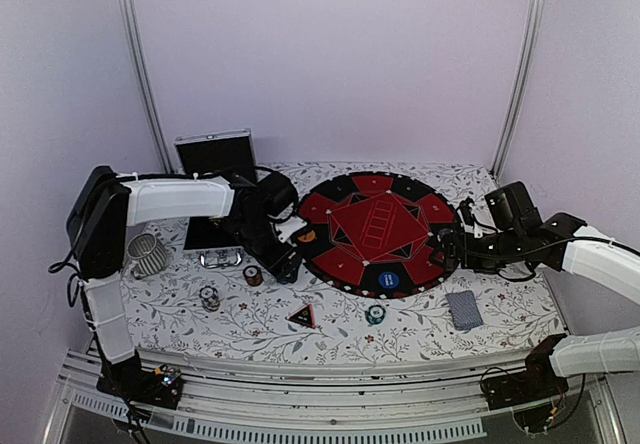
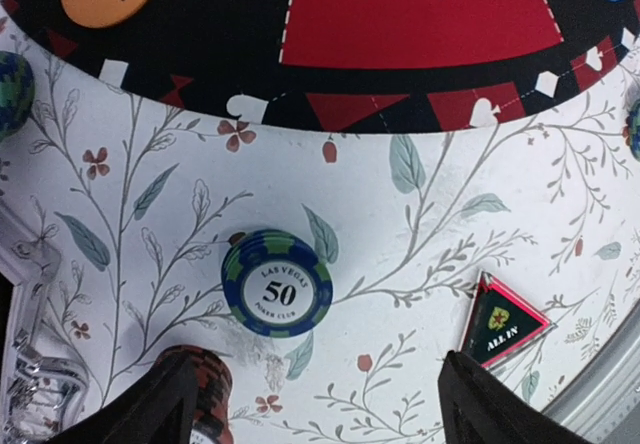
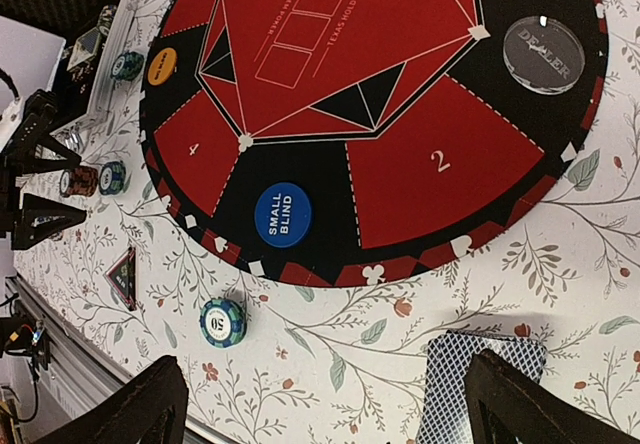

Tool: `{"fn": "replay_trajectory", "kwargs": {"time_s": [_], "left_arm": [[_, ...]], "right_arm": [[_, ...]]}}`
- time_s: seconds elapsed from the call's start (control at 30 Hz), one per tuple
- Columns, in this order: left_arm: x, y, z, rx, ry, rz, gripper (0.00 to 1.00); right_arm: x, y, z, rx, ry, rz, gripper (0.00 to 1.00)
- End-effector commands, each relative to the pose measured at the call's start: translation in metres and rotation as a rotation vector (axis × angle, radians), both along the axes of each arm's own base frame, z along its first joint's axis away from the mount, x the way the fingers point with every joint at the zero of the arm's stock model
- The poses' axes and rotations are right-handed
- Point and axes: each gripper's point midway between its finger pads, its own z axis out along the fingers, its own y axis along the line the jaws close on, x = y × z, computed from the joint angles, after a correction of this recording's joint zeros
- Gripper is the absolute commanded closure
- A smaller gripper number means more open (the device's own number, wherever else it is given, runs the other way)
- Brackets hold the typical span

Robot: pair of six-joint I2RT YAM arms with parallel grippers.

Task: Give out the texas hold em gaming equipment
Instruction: Pick up the pile of poker chips from the pile of poker chips.

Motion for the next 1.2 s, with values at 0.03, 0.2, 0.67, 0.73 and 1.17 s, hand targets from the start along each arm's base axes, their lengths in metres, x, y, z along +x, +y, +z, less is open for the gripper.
{"fn": "replay_trajectory", "kwargs": {"time_s": [0.03, 0.2, 0.67, 0.73, 1.17], "left_arm": [[0.003, 0.004, -0.034, 0.054, 0.011, -0.009, 0.15], [0.015, 0.004, -0.043, 0.067, -0.011, -0.002, 0.18], [0.007, 0.013, -0.063, 0.120, 0.046, -0.013, 0.48], [0.006, 0.011, -0.065, 0.115, 0.052, -0.018, 0.53], [0.012, -0.001, -0.046, 0.052, 0.011, -0.016, 1.00]], "right_arm": [[-0.003, -0.002, -0.001, 0.014, -0.004, -0.010, 0.01], [-0.002, -0.001, -0.003, 0.009, 0.007, -0.007, 0.01], [-0.002, -0.001, -0.005, 0.004, 0.006, -0.007, 0.01], [-0.001, -0.001, -0.004, 0.004, 0.007, -0.007, 0.01], [-0.003, -0.003, -0.002, 0.006, -0.003, -0.008, 0.01]]}}
